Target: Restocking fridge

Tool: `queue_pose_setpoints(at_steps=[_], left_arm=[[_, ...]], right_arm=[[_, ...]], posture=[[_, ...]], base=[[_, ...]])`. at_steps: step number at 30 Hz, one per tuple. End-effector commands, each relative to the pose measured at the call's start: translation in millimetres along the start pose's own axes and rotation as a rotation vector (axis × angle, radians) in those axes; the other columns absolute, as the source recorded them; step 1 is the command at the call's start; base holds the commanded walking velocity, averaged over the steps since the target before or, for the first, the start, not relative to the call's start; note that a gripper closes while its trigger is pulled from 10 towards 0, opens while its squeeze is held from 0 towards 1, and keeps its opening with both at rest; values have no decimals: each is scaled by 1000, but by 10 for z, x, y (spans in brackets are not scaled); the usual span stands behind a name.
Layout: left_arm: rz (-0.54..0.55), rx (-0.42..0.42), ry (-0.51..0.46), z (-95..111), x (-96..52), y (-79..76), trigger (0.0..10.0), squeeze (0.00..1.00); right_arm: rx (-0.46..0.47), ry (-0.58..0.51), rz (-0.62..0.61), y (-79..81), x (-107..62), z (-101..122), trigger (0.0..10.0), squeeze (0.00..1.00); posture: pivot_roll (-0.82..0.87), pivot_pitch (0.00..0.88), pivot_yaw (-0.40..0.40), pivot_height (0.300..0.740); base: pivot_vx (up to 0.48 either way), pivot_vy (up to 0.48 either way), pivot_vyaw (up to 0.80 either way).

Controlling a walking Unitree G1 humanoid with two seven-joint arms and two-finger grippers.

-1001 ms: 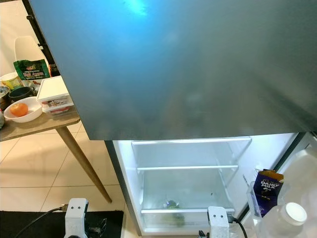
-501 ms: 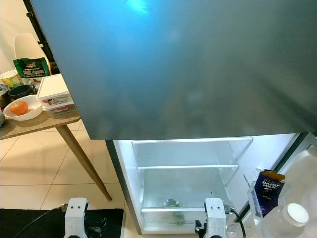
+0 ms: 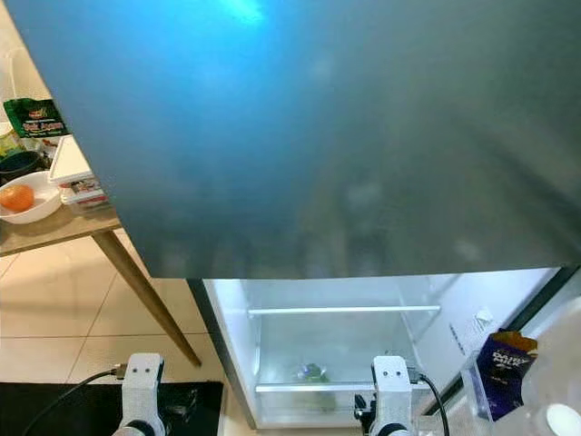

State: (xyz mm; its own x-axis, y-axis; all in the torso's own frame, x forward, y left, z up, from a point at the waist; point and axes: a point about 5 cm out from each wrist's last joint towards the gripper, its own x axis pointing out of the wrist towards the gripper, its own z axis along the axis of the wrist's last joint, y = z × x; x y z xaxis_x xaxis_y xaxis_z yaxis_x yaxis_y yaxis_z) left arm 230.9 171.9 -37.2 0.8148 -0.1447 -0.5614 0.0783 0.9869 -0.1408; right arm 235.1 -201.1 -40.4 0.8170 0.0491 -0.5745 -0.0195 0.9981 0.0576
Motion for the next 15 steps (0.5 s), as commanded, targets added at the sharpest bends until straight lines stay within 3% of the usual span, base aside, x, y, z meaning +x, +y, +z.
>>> queue_pose_setpoints(at_steps=[1,15], left_arm=[[15,10,37,-64,-12,36,10000,0],[30,13,10,94,58,73,10000,0]], right_arm=[[14,5,8,29,9,7,10000,0],[23,-1,11,78,53,66,10000,0]], posture=[[25,96,62,734],[43,82,66,734]], base=[[0,0,0],[0,0,0]])
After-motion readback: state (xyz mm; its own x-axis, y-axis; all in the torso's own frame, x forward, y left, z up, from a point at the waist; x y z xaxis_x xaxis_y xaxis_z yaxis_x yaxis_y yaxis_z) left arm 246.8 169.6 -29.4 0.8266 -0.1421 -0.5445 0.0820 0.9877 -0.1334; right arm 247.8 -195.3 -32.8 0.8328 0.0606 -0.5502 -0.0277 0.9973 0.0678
